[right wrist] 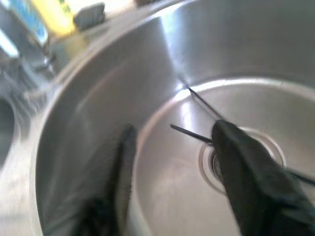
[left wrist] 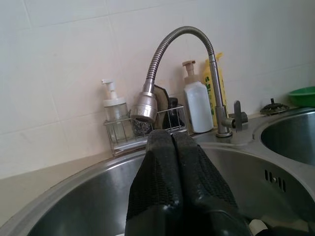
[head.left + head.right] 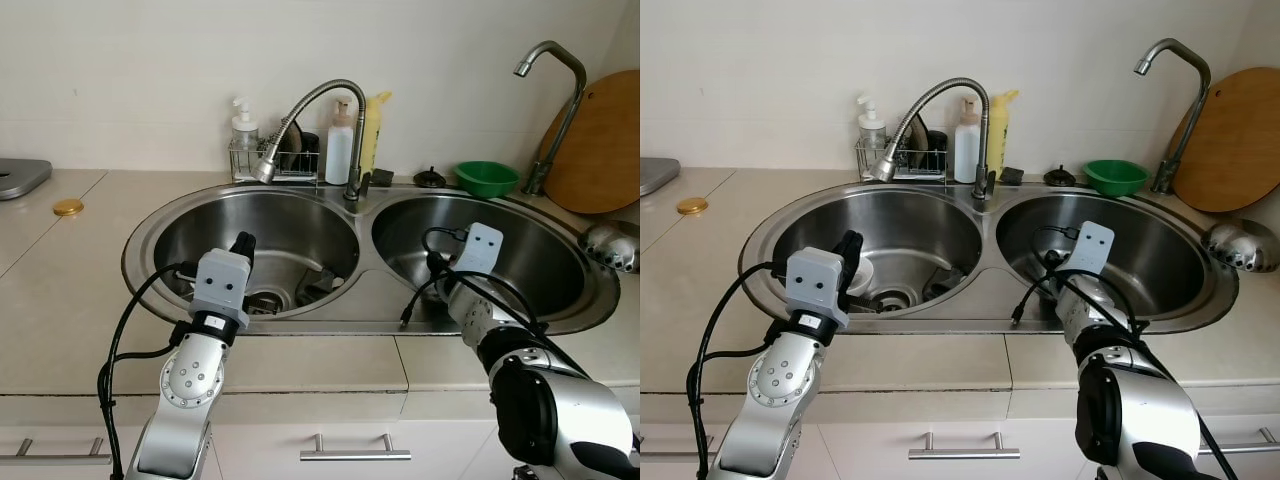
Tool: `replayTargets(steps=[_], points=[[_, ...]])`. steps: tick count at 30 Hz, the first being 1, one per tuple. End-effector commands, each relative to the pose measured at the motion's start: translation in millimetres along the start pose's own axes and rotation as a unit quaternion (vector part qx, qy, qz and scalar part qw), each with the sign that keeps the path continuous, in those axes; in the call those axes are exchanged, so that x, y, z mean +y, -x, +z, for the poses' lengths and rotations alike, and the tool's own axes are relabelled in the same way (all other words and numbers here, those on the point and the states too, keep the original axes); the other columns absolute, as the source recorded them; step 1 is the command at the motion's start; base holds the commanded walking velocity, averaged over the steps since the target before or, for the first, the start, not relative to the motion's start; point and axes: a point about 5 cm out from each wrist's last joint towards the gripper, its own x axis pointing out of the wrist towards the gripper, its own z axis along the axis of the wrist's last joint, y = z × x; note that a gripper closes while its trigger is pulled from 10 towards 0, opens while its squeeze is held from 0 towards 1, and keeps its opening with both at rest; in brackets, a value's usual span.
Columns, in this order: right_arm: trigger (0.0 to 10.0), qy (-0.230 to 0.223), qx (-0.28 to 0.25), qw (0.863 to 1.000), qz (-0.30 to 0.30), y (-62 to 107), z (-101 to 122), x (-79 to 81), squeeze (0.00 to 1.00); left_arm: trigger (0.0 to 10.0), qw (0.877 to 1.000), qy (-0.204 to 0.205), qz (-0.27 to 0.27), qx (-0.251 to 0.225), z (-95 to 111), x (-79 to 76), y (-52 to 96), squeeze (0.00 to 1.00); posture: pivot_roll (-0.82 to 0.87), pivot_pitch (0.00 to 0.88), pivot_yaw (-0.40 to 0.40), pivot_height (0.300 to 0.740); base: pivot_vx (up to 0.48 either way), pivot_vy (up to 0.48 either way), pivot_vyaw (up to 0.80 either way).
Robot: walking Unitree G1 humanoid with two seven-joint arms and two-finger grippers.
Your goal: Kitchen organization
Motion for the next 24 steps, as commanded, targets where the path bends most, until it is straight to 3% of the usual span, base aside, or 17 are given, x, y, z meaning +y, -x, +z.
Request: replayTargets(steps=[1, 5, 6, 8, 10, 14, 15, 16, 17, 20, 24], points=[[10.0, -0.02, -0.038, 0.999, 0.006, -0.9, 20, 4.0, 1.0, 10.0, 1.0, -0.001, -0.009, 0.0, 0, -4.0, -0.5, 0.0, 0.08, 0.0, -0.046, 0.74, 0.0, 0.0, 0.0], [10.0, -0.002, -0.078, 0.997, 0.011, 0.4, 30, 4.9, 1.0, 10.0, 1.0, 0.0, -0.013, 0.003, -2, -6.0, 1.1, 0.0, 0.08, 0.0, -0.045, 0.74, 0.0, 0.0, 0.0], [10.0, 0.034, -0.103, 0.994, 0.017, 2.1, 33, 6.7, 1.0, 10.0, 1.0, 0.002, -0.016, 0.007, -3, -7.3, 2.4, 0.0, 0.08, 0.0, -0.045, 0.74, 0.0, 0.0, 0.0], [10.0, 0.046, -0.111, 0.993, 0.02, 2.8, 33, 7.6, 1.0, 10.0, 1.0, 0.003, -0.017, 0.008, -4, -7.7, 2.8, 0.0, 0.08, 0.0, -0.045, 0.74, 0.0, 0.0, 0.0], [10.0, 0.13, -0.188, 0.972, 0.057, 13.8, 33, 17.3, 1.0, 10.0, 0.999, 0.003, -0.027, 0.022, -8, -12.0, 8.3, 0.0, 0.08, 0.0, -0.045, 0.74, 0.0, 0.0, 0.0], [10.0, 0.154, -0.23, 0.958, 0.072, 25.7, 27, 20.3, 1.0, 10.0, 0.999, 0.01, -0.03, 0.03, -10, -13.6, 11.9, 0.0, 0.07, 0.0, -0.046, 0.74, 0.0, 0.0, 0.0], [10.0, 0.157, -0.246, 0.953, 0.084, 33.2, 22, 22.2, 0.12, 10.0, 0.999, 0.014, -0.031, 0.031, -11, -14.0, 12.9, 0.0, 0.07, 0.0, -0.048, 0.74, 0.0, 0.0, 0.0], [10.0, 0.157, -0.246, 0.953, 0.084, 33.2, 22, 22.2, 0.12, 10.0, 0.999, 0.014, -0.031, 0.031, -11, -14.0, 12.9, 0.0, 0.07, 0.0, -0.048, 0.74, 0.0, 0.0, 0.0], [10.0, 0.147, -0.26, 0.949, 0.099, 44.4, 13, 23.9, 0.0, 10.0, 0.999, 0.016, -0.033, 0.031, -11, -14.5, 14.0, 0.0, 0.07, 0.0, -0.048, 0.74, 0.0, 0.322, 0.0], [10.0, 0.148, -0.284, 0.939, 0.125, 64.6, -1, 28.9, 0.0, 10.0, 0.999, 0.012, -0.036, 0.024, -9, -14.2, 12.9, 0.0, 0.07, 0.0, -0.044, 0.74, 0.0, 0.459, 0.0], [10.0, 0.152, -0.313, 0.928, 0.136, 79.5, -1, 35.6, 0.0, 10.0, 0.999, 0.008, -0.042, 0.015, -7, -13.5, 11.1, 0.0, 0.06, 0.0, -0.034, 0.74, 0.0, 0.48, 0.0]])
